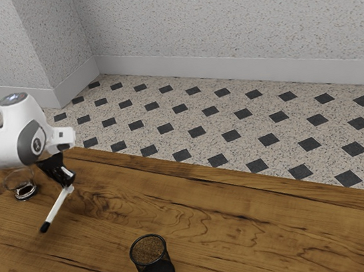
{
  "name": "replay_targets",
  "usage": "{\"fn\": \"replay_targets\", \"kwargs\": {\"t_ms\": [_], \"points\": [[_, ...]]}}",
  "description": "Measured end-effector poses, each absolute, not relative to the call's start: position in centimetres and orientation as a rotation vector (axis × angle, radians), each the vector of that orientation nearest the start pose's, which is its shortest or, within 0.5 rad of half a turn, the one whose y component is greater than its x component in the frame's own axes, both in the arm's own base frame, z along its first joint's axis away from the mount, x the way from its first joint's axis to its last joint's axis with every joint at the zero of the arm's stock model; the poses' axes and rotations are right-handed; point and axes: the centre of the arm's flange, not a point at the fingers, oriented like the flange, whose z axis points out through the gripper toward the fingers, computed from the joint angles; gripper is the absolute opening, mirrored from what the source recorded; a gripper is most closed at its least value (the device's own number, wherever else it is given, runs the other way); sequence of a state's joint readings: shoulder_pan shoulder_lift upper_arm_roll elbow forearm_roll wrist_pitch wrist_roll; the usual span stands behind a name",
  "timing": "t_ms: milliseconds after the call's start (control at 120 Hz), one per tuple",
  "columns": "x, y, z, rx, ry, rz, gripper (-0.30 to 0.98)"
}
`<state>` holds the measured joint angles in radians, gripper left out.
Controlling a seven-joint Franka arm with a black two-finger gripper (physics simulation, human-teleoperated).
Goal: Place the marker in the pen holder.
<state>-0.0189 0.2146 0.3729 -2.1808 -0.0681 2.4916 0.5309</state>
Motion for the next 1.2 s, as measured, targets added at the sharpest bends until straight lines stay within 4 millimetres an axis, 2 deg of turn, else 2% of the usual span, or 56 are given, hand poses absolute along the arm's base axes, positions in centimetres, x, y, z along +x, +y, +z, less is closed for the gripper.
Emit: {"fn": "replay_targets", "kwargs": {"t_ms": [92, 175, 292, 400, 467, 542, 600, 633, 733, 817, 1167, 1200], "points": [[54.8, 14.9, 35.6, -3.033, 0.363, -0.241, -0.10], [55.2, 11.1, 38.7, -3.022, 0.467, -0.274, -0.10], [54.7, 5.4, 41.9, -3.028, 0.573, -0.258, -0.10], [54.2, -0.1, 43.6, -3.043, 0.654, -0.243, -0.10], [53.4, -3.6, 45.6, -3.051, 0.703, -0.257, -0.10], [51.6, -8.2, 48.4, -3.040, 0.777, -0.288, -0.10], [49.9, -11.4, 49.6, -3.031, 0.828, -0.288, -0.10], [48.9, -12.6, 49.6, -3.032, 0.841, -0.267, -0.10], [46.8, -13.3, 46.7, -3.068, 0.805, -0.142, -0.10], [46.0, -13.2, 45.5, -3.091, 0.761, -0.088, -0.10], [45.1, -14.3, 44.9, -3.130, 0.668, -0.040, -0.10], [45.1, -14.4, 44.9, -3.133, 0.665, -0.037, -0.02]]}}
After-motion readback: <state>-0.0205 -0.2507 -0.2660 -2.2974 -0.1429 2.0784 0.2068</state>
